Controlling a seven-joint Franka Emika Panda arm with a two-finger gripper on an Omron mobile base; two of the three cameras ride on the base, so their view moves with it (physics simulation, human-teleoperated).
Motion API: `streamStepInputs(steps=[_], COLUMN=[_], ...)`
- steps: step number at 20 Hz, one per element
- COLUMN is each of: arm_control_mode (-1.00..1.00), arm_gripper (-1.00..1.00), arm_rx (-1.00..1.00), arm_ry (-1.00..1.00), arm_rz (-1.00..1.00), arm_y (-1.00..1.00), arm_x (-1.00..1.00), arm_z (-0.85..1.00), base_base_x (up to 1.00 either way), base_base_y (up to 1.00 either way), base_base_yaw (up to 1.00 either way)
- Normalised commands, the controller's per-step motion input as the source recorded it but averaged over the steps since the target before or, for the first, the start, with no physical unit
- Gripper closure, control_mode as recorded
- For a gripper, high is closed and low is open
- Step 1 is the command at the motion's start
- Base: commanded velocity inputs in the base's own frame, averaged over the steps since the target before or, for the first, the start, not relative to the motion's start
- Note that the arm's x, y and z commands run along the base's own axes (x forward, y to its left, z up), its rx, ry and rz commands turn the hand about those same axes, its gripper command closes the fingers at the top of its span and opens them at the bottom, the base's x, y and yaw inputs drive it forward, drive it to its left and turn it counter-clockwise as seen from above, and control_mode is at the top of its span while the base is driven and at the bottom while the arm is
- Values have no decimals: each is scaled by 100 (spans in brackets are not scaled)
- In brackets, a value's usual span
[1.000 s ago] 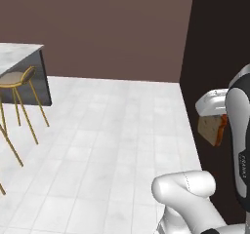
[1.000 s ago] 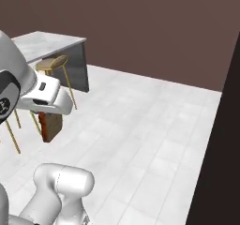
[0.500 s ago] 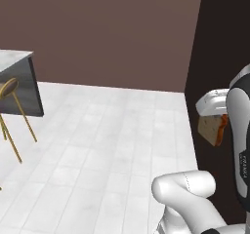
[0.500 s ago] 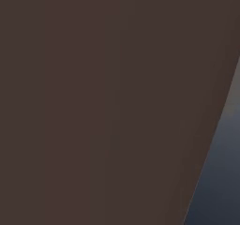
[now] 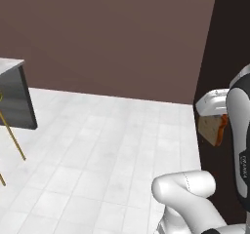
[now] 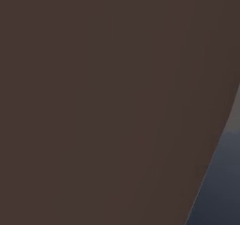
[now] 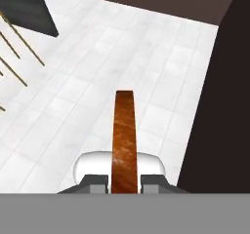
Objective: Start the toaster. Once the lever pops up, take the bread to the plate on the dining counter.
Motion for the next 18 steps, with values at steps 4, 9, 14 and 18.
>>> streamStepInputs(steps=[4,9,14,18], arm_control_mode=[100,100,100,100], arm_gripper=[100,100,100,100], arm_rx=[0,0,0,0], arm_ry=[0,0,0,0], arm_rz=[0,0,0,0], arm_y=[0,0,0,0], arm_x=[0,0,0,0], arm_z=[0,0,0,0], base_base_x=[97,100,100,100], base_base_y=[-69,-68,-65,-69], base_base_yaw=[14,15,15,16])
